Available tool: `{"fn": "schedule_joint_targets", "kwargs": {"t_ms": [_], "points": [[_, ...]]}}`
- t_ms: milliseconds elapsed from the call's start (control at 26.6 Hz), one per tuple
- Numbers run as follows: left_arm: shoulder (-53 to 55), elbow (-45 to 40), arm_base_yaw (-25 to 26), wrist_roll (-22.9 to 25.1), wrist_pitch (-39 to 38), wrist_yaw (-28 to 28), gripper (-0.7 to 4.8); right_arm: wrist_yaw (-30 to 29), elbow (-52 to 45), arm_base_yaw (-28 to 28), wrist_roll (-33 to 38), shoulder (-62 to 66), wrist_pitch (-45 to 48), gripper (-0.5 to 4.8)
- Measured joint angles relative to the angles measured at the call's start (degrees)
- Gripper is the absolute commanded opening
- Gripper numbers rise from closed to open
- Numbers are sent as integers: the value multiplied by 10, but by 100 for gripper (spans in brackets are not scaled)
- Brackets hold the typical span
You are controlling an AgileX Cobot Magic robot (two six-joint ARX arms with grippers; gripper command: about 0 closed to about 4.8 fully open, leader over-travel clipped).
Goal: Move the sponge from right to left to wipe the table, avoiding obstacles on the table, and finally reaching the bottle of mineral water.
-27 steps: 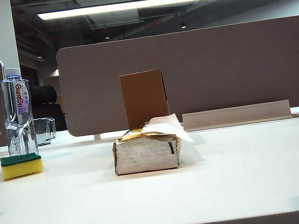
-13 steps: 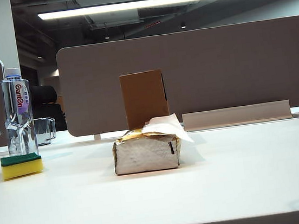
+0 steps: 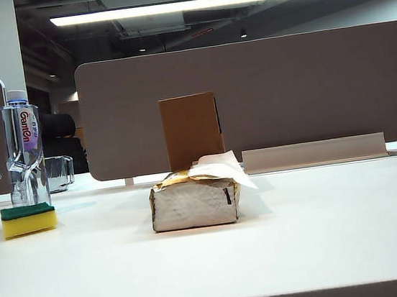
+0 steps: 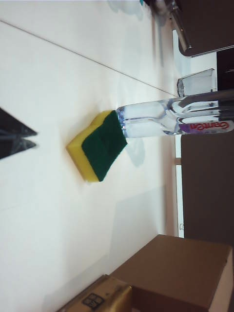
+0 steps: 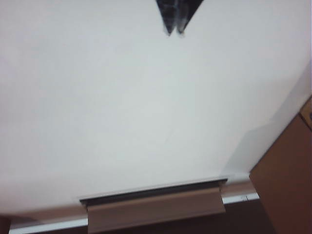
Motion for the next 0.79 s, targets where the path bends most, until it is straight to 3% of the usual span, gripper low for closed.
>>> {"fn": "schedule_joint_targets", "kwargs": {"t_ms": [788], "points": [[0,-27,0,0,-3,0,-5,0,-31,0,-10,0,5,-6]]}}
